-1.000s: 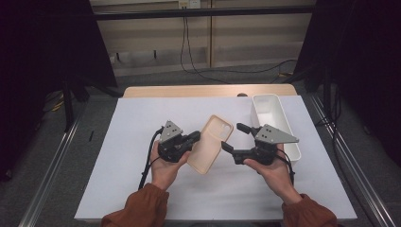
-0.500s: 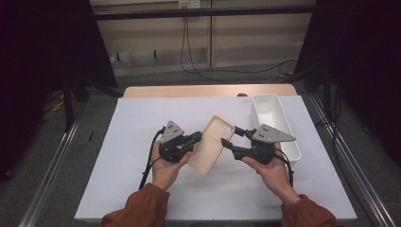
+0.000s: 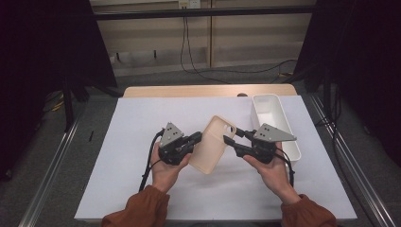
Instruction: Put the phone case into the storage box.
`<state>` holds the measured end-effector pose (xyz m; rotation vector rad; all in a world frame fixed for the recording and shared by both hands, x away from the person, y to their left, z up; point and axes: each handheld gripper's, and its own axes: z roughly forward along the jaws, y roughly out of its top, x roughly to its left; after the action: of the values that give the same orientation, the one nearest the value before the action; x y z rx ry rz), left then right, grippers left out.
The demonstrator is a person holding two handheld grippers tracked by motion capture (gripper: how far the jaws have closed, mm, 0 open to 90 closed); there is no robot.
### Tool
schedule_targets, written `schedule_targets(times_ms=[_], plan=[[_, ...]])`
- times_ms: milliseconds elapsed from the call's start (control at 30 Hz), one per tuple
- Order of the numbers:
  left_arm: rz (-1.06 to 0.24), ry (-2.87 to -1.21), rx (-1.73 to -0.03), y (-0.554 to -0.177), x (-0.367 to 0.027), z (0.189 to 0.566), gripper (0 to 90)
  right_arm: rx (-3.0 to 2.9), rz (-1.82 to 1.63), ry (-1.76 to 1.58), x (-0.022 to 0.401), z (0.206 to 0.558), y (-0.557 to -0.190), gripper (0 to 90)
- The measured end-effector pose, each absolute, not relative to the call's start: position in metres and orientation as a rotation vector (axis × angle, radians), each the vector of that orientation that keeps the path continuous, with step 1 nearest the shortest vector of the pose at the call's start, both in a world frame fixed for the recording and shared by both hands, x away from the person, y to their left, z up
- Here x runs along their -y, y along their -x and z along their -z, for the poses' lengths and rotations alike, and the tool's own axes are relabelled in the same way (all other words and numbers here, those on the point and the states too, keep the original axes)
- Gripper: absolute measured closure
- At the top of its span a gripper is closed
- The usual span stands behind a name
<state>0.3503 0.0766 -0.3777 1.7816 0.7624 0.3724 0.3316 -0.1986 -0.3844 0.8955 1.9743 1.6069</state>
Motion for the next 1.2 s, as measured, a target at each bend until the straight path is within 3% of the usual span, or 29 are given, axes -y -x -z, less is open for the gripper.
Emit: schedule_targets(times_ms=[600,900,1200], plan=[[-0.377,-1.798,-0.758,-0.346,-0.074,0.383,87.7,-1.969,-1.617,-0.909,0.201,0.386,-0.333,67.6],[-0.369,-1.829,-0.76,-0.347,-0.07,0.391,87.5,-1.951,-1.636,-0.882,0.203,0.385,-0.332,78.1],[-0.344,-1.833,-0.771,-0.351,-0.07,0.395,87.4,-1.949,-1.658,-0.856,0.2,0.385,-0.331,79.7]])
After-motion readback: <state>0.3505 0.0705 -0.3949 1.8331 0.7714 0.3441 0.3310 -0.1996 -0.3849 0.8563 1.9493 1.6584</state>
